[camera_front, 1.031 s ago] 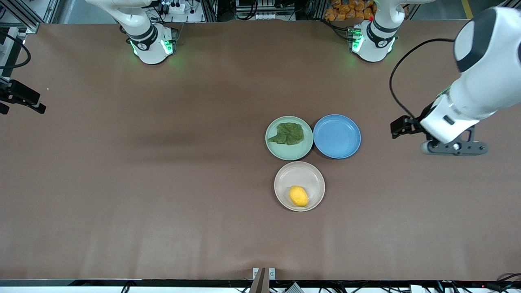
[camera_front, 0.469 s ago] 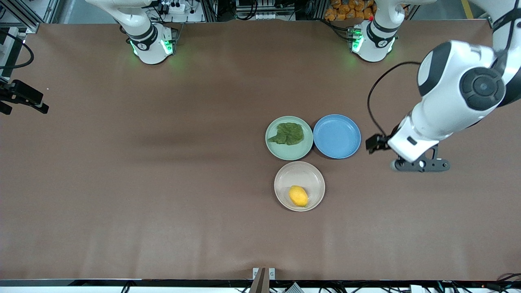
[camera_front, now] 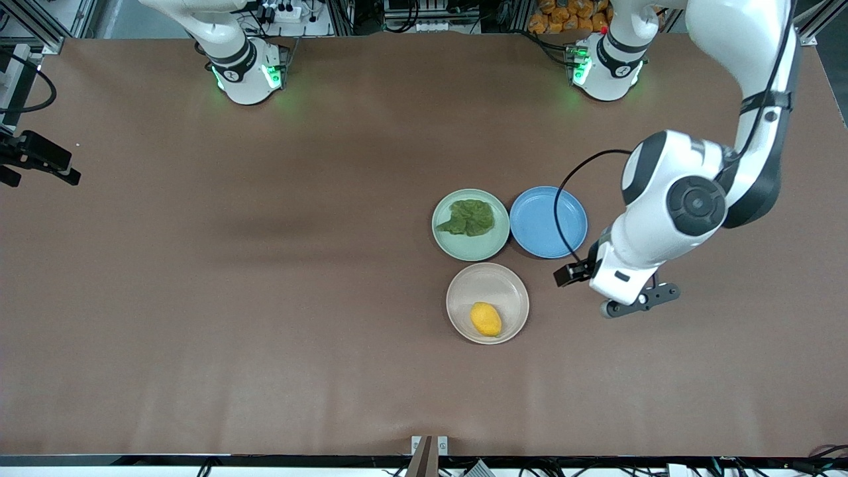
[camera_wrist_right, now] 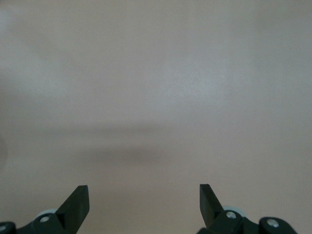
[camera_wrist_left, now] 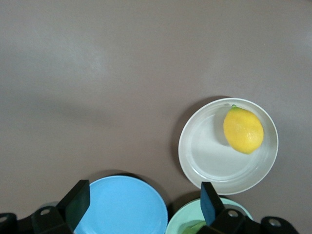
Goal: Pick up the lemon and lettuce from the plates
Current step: 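Move the left gripper toward the lemon on the white plate, then grasp the lemon with the left gripper while the right gripper reaches the lettuce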
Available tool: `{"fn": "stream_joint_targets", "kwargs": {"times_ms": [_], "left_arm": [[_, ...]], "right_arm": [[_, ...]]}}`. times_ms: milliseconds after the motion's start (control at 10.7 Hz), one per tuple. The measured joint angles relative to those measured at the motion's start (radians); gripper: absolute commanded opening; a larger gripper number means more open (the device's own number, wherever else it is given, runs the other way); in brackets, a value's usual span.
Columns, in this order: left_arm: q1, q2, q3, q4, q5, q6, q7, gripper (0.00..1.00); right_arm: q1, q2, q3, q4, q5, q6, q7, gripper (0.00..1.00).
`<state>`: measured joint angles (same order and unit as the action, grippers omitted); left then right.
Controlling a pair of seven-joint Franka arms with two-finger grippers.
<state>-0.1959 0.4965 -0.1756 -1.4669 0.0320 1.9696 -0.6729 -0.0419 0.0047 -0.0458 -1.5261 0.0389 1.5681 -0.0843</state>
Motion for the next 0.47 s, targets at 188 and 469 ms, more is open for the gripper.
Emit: {"fn": "stream_joint_targets", "kwargs": {"times_ms": [188,469], "left_arm": [[-0.012,0.053,-0.001,0.021,0.000,0.062,-0.066,1.00],[-0.049,0.109,-0.003,0.027,0.000,0.155,-0.166,1.00]], "right_arm": [[0.013,0.002,0.005,-0.001,0.000,0.001,0.020,1.00],[0.103,0.015,0.012,-0.005,0.000,0.019,0.158,1.00]]}}
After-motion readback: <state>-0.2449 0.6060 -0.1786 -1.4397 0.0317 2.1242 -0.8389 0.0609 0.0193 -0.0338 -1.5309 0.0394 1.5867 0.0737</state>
